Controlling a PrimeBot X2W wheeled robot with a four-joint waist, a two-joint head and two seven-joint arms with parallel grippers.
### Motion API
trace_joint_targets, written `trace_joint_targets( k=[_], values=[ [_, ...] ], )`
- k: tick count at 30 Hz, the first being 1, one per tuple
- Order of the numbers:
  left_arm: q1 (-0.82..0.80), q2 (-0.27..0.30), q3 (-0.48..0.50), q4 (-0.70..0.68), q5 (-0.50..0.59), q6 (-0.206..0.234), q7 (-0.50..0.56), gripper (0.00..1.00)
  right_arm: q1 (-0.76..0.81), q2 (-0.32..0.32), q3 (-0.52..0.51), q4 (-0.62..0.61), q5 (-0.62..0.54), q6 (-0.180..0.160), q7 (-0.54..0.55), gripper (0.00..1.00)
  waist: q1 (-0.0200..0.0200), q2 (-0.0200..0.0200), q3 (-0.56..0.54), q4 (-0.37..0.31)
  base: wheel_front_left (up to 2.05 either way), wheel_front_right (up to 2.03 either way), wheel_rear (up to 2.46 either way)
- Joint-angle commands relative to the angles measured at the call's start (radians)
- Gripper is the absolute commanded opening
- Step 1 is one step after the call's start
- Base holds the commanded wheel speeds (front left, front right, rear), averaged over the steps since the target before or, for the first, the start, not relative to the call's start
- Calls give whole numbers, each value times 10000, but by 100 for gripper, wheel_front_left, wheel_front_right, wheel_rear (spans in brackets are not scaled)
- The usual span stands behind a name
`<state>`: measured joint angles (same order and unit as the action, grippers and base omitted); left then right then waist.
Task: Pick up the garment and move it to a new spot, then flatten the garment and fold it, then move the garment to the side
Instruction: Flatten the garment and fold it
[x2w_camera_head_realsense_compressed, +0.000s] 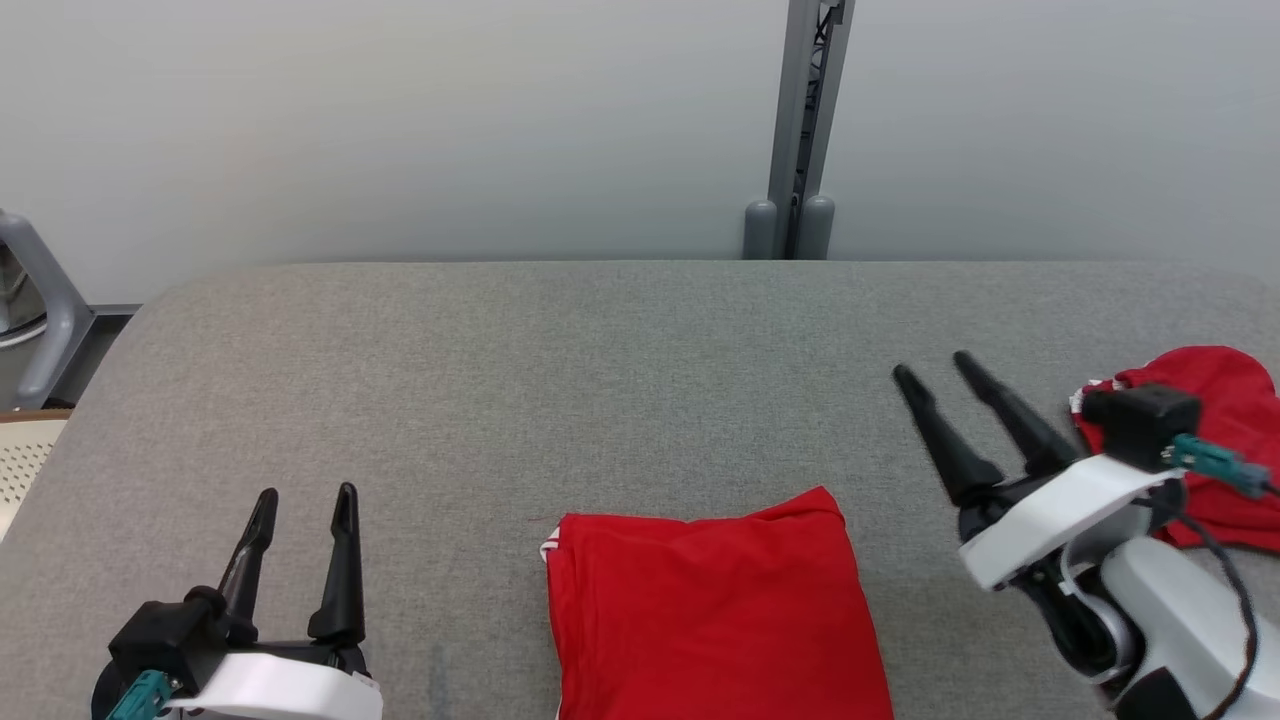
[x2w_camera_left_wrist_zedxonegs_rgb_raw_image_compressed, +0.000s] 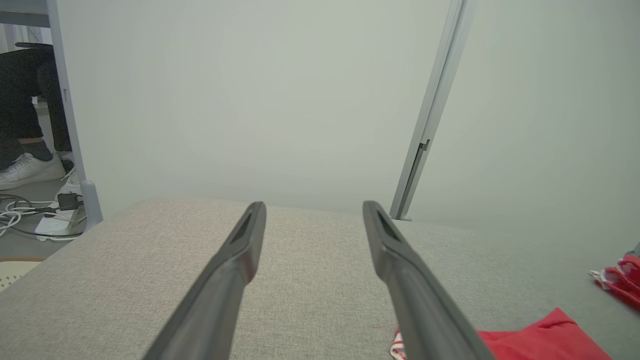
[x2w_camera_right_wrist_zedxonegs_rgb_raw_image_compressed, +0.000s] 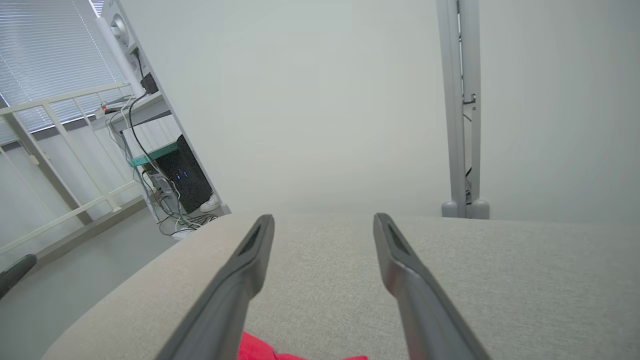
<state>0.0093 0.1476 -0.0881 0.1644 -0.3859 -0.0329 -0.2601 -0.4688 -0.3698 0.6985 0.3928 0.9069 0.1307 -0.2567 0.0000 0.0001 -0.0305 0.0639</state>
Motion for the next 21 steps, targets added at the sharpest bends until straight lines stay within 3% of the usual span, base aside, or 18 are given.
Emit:
trace_joint_targets(
  k=[1,5,10,17,21],
  values=[
    [31,89,84,-78,74,61,-55,100,231,-112,-526,-98,-360,3,-73,100,0,-1,-15,-94,0,0,0],
    [168,125,234,-275,144,80,-60,100,875,122,-2699,-755,-1446,3,-91,100,0,-1,3,-276,0,0,0],
    [291,31,510,-828,347,126,-57,100,2084,748,-4551,-1695,-3194,3,-90,100,0,-1,2,-368,0,0,0],
    [632,-237,834,-1125,901,45,-59,100,3366,1606,-5803,-2125,-4273,3,-92,100,0,-1,-56,-365,0,0,0],
    [740,-424,973,-1066,1064,-88,-60,100,3612,1756,-5994,-1976,-4777,3,-93,100,0,-1,-50,-393,0,0,0]
  ],
)
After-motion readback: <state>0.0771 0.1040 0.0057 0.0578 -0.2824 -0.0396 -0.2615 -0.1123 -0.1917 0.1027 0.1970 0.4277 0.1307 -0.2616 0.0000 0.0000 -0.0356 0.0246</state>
